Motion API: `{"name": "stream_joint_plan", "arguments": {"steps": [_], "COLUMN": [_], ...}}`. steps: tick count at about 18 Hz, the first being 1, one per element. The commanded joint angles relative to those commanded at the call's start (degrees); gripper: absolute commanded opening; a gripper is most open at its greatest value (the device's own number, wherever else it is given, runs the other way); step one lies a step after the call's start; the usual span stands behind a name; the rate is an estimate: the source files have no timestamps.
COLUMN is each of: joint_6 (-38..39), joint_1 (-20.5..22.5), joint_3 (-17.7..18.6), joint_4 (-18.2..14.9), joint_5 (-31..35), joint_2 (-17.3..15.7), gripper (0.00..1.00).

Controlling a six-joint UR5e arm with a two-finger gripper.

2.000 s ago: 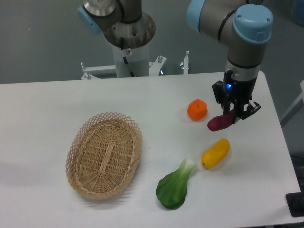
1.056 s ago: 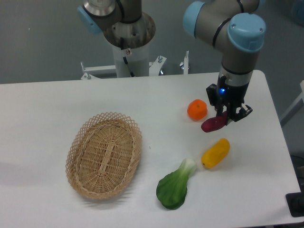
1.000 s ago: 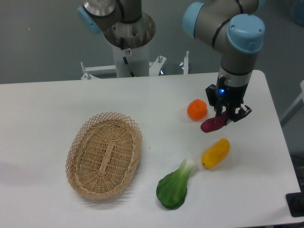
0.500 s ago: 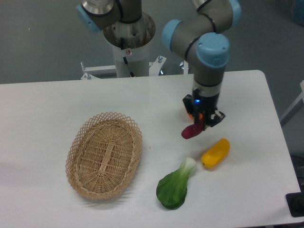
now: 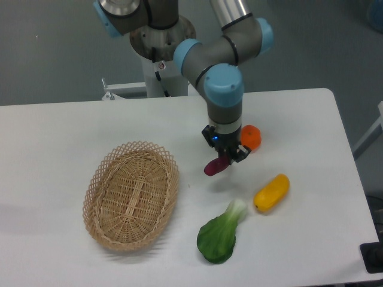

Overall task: Place the sweet potato on the table
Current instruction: 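Carry the sweet potato past the orange toward the basket side, then lower the sweet potato onto the table and open the gripper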

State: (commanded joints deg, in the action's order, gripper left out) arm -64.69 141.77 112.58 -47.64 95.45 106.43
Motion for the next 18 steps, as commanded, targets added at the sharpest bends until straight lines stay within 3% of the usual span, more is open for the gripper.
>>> {"name": "stream_joint_plan", "arguments": {"steps": [3, 8, 12, 13, 14, 15, 16, 18], "joint_6": [-0.78, -0.7, -0.7, -0.7, -0.61, -0.61, 0.0, 0.0], "joint_1": [-1.23, -2.11, -2.2, -2.2, -2.2, -2.2, -2.2, -2.03], "joint_3": [0.79, 1.32, 0.88, 0.53, 0.27, -0.34, -0.96, -2.36], "joint_4": [0.88, 0.88, 1.05, 1.14, 1.23, 1.4, 1.58, 2.37], "joint_5": [4.04, 4.4, 4.4, 4.4, 4.4, 4.48, 4.4, 4.04], "joint_2": [1.06, 2.03, 2.03, 2.03, 1.94, 1.77, 1.33, 0.89], "gripper": [0.26, 0.27, 0.39, 0.46, 0.67, 0.94, 1.0, 1.0]}}
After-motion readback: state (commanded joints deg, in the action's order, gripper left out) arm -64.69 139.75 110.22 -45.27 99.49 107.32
